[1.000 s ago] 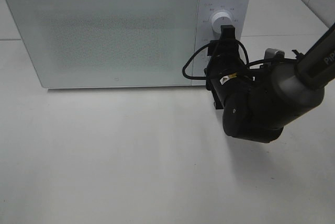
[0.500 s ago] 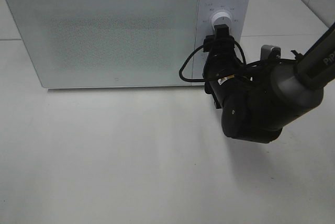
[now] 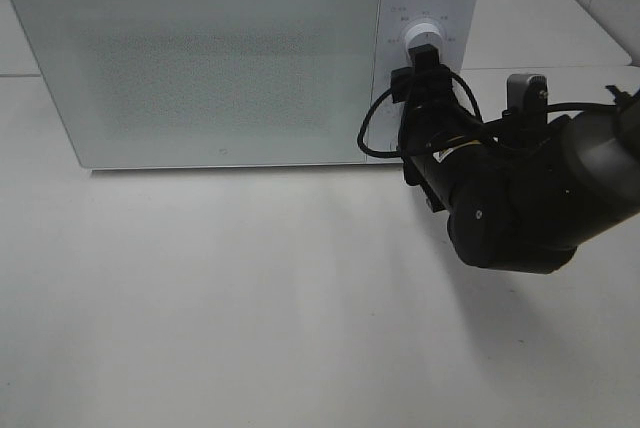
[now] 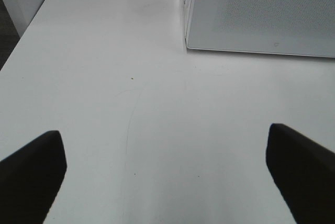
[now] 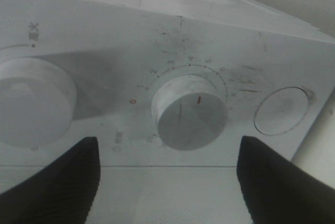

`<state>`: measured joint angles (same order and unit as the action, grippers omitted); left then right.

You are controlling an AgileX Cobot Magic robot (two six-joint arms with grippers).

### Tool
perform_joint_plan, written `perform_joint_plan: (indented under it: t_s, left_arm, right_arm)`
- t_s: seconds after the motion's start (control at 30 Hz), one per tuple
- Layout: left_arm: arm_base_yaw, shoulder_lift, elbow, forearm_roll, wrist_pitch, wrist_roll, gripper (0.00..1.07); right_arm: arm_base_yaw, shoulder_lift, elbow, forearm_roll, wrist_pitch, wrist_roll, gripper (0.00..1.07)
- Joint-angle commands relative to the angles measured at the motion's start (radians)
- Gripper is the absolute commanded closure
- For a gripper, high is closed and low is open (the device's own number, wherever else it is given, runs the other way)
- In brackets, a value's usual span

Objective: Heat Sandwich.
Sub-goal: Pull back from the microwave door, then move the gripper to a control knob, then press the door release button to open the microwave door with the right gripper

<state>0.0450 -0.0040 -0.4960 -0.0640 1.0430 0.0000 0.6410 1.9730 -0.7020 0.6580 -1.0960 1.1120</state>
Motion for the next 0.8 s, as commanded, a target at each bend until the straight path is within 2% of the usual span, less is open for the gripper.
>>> perform_joint_plan:
  t_s: [0.03, 0.23, 0.27, 0.4, 0.43, 0.53, 0.8]
  left_arm:
    - [0.001, -0.025, 0.003, -0.004, -0.012, 0.000, 0.08]
    - [0.001, -0.025, 0.003, -0.004, -0.012, 0.000, 0.08]
    - [0.001, -0.025, 0.003, -0.004, -0.012, 0.000, 0.08]
    - [0.001, -0.025, 0.003, -0.004, -0.012, 0.000, 0.08]
    - [0.001, -0.025, 0.003, -0.004, -0.012, 0.000, 0.08]
    - [0.001, -0.025, 0.003, -0.004, -0.012, 0.000, 0.08]
    - [0.001, -0.025, 0.003, -0.004, -0.012, 0.000, 0.08]
  right_arm:
    - [-0.005, -0.054, 0.032, -0.040, 0.066, -0.108, 0.31]
    - [-0.005, -0.148, 0.071, -0.095, 0.240, -0.354, 0.31]
    - [-0.008, -0.187, 0.076, -0.117, 0.327, -0.460, 0.31]
    - [-0.028, -0.238, 0.076, -0.172, 0.479, -0.602, 0.31]
    - [-0.049, -0.274, 0.076, -0.217, 0.586, -0.671, 0.31]
    - [-0.072, -0.304, 0.076, -0.264, 0.681, -0.717, 0.31]
    - [-0.161, -0.444, 0.074, -0.520, 1.096, -0.839, 0.31]
